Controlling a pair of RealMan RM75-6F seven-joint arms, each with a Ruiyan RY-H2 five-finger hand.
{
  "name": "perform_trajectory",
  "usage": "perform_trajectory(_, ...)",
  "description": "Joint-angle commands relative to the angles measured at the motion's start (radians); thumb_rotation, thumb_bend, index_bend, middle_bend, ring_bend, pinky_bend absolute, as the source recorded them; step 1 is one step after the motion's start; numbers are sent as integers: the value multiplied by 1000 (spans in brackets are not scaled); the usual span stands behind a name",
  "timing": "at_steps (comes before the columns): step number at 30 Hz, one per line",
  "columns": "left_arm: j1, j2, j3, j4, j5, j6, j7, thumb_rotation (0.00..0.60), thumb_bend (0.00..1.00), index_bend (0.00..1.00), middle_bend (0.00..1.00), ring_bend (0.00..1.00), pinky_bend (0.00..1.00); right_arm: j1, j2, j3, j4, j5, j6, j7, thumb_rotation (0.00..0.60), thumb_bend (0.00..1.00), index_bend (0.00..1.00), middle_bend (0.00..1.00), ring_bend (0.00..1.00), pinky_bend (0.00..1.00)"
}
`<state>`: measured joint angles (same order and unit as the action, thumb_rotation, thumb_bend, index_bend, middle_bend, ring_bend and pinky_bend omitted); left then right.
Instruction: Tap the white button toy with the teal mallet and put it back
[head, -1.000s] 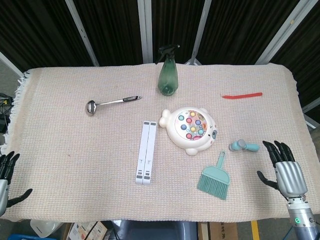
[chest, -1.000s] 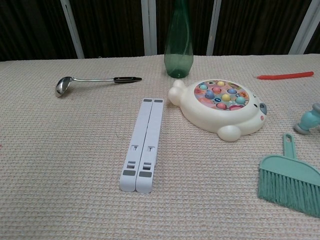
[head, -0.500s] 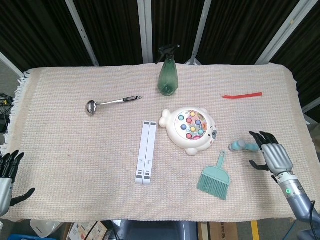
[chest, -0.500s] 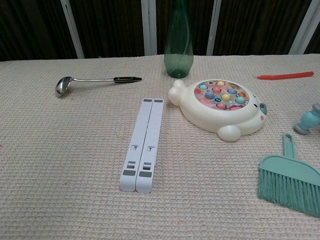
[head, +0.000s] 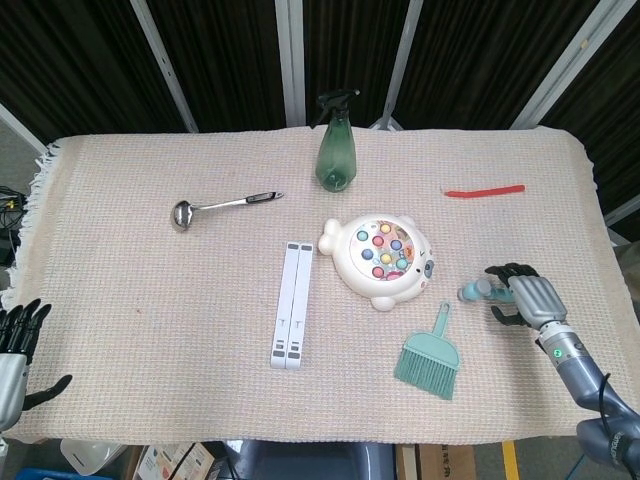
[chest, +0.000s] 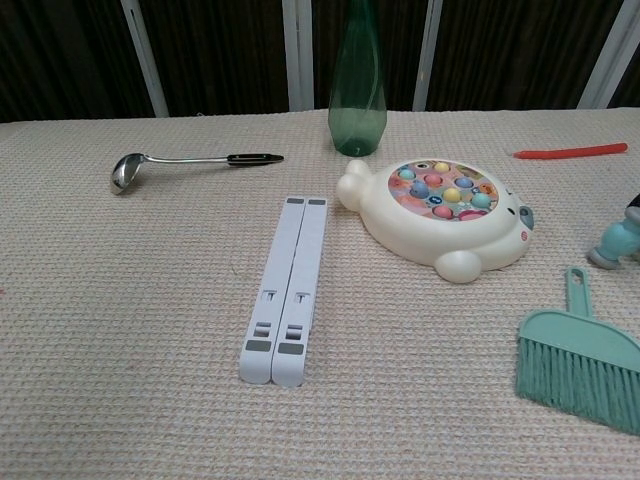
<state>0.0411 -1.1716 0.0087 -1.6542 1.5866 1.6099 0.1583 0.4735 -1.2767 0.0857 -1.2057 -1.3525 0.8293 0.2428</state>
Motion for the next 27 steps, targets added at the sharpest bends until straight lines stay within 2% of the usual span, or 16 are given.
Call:
perform_trajectory(1,-1,1,-1,-1,-1,0,1,600,90,0,0,0,0,3,-9,-3,9,4,-8,5,600,463,268,283,166,149)
perform_trajectory(6,-3,1,-4,-2,0,-1,3,600,90,0,0,0,0,6,-28,-4,29,6,-10,19,600,496,304,328,199,166)
perform_trajectory(17,-7,0,-6,-1,-7,-10,2,600,90,0,0,0,0,14,-62,-3,61,10,-14,35,600,501,344,366,233,178)
perform_trajectory(27,-12,-3,-8,6,-17,-21,-2,600,90,0,0,0,0,23,-76,0,69,18,-21,26,600,562,379,393,254,178)
